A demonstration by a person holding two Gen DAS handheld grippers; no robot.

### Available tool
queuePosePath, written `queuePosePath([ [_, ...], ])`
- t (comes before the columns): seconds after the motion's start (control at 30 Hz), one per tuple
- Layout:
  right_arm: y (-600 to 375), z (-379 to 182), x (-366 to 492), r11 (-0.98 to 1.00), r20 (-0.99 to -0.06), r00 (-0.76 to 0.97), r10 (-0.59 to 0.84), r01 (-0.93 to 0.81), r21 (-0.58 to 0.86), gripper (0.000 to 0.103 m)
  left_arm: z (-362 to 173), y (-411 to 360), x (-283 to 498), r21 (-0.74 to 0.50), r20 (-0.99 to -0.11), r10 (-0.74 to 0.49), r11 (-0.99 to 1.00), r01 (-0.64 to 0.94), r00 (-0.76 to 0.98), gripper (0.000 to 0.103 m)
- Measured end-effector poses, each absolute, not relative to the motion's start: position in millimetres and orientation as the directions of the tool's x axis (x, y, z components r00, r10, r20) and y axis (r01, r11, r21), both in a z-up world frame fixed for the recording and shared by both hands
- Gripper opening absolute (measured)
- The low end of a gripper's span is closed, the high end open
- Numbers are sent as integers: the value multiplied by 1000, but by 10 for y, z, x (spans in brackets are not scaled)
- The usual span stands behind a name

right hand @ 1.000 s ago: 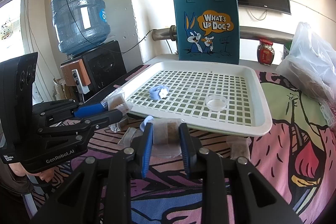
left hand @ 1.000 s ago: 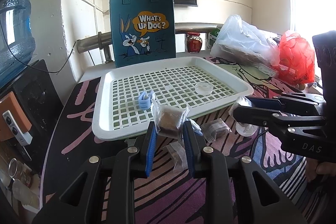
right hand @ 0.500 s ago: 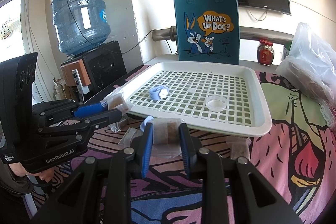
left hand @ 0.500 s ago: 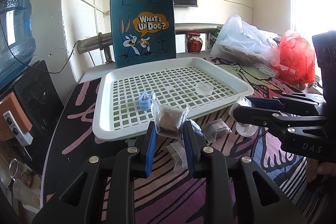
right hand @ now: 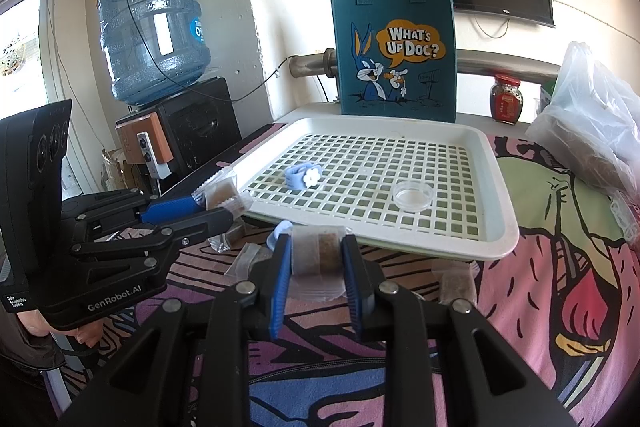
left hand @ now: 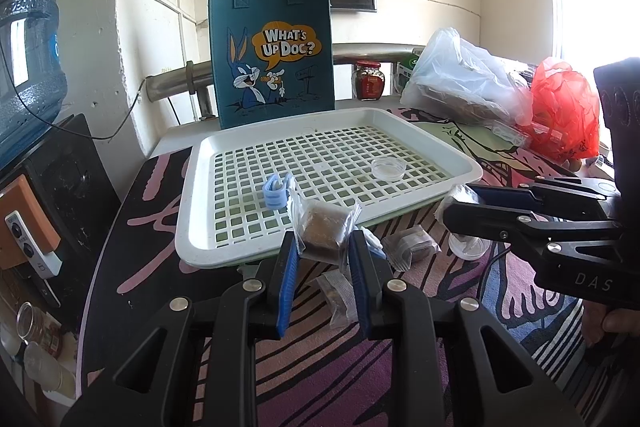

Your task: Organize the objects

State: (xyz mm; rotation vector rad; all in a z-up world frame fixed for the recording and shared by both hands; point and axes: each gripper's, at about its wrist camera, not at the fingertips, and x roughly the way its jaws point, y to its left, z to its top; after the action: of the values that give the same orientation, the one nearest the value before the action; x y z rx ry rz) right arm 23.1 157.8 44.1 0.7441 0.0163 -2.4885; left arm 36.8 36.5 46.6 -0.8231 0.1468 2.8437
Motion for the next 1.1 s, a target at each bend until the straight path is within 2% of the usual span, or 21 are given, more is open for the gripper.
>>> queuePosePath([
  [0.33, 1577, 448, 229, -856, -514, -703, -493, 498, 139, 25, 433, 382, 358, 42, -549, 140, -980, -194, -824, 24],
  [0.6, 1646, 422, 172, -857, -519, -693, -500, 480, 185, 25, 412, 304, 276, -7, -579, 154, -983, -183, -801, 24],
  [1.1, 2195, 926, 17, -881, -445, -760, -474, 411, 236, 25, 872, 65, 71, -21, -517, 148, -987, -160, -843, 24],
])
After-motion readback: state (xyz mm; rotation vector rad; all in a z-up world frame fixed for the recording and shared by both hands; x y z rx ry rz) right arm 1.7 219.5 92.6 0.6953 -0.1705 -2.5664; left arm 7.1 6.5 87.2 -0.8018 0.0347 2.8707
